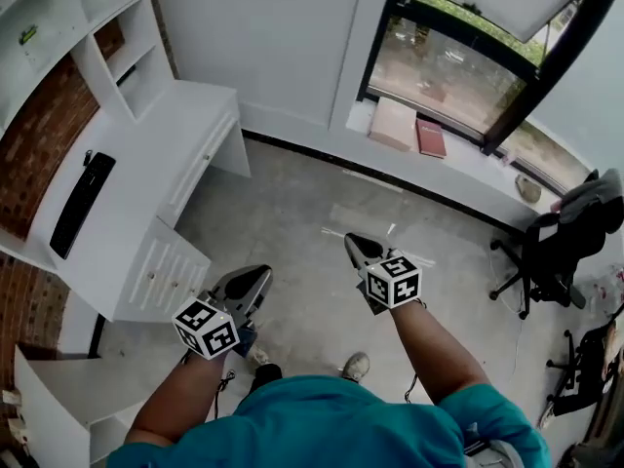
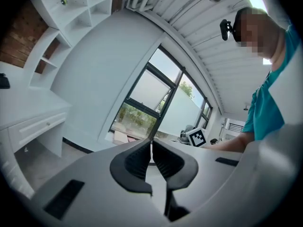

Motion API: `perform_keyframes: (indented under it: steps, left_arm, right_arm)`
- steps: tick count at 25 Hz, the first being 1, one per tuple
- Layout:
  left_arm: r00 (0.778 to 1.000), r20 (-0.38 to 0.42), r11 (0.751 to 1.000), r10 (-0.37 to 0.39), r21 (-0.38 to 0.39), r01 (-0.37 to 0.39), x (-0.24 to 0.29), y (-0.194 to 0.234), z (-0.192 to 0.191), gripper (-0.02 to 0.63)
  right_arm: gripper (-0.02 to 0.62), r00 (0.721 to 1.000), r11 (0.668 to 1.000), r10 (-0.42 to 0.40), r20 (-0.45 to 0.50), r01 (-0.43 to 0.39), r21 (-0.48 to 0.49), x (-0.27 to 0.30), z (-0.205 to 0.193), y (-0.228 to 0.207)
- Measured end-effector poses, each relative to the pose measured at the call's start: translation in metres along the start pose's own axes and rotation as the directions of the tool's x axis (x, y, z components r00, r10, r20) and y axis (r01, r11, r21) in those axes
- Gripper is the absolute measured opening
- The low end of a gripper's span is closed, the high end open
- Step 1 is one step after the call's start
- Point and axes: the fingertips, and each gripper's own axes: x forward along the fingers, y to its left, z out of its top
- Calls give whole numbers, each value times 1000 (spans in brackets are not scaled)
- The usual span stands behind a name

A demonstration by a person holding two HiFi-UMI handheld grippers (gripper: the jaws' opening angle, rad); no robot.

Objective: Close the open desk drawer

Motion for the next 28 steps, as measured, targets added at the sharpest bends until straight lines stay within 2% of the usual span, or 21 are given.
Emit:
perform_keyframes:
  steps: [5,8,11,14,19,25,28]
  left_arm:
    - [991,-24,989,-130,72,131,77,-87,14,25]
    - [981,-43,977,-191,90,194,112,-128,19,23]
    - [966,-69,959,-249,119,256,138,-162,24,25]
    - [943,-92,932,-318,152,329,156,-194,34,23]
    - [919,-121,899,-376,191,393,166,-222,51,23]
    - [906,-125,878,-403,224,422,165,-240,67,23]
    - [908,-119,877,-402,236,419,160,-240,75,23]
  right_arm:
    - [20,991,995,-100,84,97,37,-110,26,-63]
    - [20,981,988,-154,117,149,48,-164,34,-88]
    - [20,968,977,-212,135,206,53,-209,36,-105]
    - [20,949,961,-275,153,266,77,-249,39,-118]
    - [20,920,935,-349,180,330,127,-300,45,-122]
    - [20,899,918,-394,193,373,136,-339,53,-118]
    - [20,896,918,-394,205,371,143,-348,57,-114]
